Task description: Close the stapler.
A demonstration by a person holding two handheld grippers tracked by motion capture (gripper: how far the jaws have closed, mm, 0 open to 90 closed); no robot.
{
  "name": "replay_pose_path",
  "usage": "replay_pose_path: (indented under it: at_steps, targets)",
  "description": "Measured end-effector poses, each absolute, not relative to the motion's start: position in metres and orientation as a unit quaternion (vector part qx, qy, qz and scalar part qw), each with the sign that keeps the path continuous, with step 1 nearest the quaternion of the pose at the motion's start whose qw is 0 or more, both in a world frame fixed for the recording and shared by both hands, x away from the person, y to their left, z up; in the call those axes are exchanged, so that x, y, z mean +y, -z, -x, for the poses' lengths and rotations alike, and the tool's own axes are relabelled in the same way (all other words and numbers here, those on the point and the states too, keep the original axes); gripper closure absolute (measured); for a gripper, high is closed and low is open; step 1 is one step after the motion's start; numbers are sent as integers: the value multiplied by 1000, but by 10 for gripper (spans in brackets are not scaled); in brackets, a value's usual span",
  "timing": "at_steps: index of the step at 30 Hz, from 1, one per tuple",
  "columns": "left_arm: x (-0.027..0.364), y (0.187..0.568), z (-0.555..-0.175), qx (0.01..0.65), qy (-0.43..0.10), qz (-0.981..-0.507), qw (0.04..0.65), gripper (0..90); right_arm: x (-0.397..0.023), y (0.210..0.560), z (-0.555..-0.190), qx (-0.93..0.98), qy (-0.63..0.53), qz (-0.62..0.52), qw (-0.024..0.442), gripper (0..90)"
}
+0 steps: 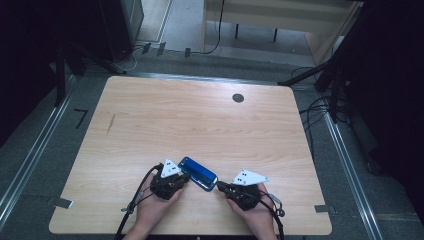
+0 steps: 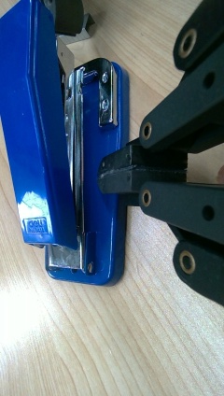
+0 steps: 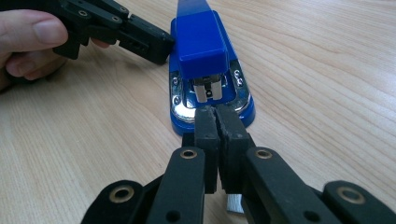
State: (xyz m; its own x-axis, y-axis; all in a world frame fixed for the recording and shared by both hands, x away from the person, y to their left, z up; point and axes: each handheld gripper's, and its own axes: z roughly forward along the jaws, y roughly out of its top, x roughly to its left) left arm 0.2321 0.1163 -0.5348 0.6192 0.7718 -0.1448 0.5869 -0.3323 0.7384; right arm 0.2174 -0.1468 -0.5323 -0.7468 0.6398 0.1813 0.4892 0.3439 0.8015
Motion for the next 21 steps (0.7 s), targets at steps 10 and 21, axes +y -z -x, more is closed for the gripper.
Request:
replay_pose_path:
  at_steps: [10, 21]
  targets:
    - [117, 535, -233, 422, -112, -805, 402, 900, -140, 535, -217, 818, -456, -341, 82, 894]
    - [107, 533, -232, 403, -117, -804, 421, 900, -138, 534, -222, 815, -457, -345, 88, 894]
